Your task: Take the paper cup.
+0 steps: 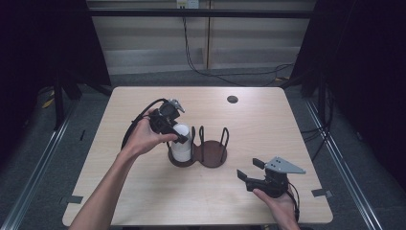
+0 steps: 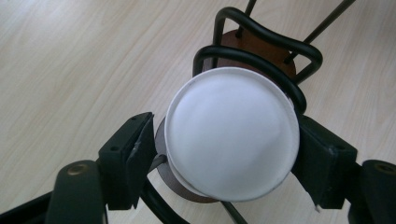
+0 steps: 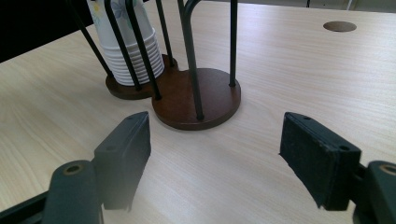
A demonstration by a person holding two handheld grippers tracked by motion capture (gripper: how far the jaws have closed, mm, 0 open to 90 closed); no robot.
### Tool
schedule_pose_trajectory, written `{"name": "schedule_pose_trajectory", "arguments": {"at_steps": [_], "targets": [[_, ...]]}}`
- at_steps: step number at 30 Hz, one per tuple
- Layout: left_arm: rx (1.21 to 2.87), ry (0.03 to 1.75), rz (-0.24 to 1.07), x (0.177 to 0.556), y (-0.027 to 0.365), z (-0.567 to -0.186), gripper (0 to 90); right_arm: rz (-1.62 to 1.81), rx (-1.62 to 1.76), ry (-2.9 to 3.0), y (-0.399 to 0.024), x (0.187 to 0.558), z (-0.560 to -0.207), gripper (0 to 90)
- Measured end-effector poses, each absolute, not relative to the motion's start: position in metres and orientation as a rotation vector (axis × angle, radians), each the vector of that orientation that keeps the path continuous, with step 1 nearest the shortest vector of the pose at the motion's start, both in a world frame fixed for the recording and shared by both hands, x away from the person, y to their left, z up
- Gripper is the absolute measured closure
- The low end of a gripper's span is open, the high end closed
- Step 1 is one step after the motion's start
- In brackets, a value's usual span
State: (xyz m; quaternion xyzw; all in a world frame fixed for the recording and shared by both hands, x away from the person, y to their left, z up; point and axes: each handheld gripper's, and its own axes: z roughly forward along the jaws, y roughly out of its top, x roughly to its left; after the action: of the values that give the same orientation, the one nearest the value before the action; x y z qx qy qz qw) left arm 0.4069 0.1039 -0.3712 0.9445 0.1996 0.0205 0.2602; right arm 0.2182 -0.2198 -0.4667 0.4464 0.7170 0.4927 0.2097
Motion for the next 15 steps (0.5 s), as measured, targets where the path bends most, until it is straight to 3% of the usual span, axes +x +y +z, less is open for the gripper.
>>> {"name": "schedule_pose_trajectory", "arguments": {"at_steps": [15], "targets": [[2.546,0.552,0.048,0.4049,0.1033,-0.3699,33.8,1.366,1.244,1.999,-0.2188,0.2192,-0.4675,24.2]]}}
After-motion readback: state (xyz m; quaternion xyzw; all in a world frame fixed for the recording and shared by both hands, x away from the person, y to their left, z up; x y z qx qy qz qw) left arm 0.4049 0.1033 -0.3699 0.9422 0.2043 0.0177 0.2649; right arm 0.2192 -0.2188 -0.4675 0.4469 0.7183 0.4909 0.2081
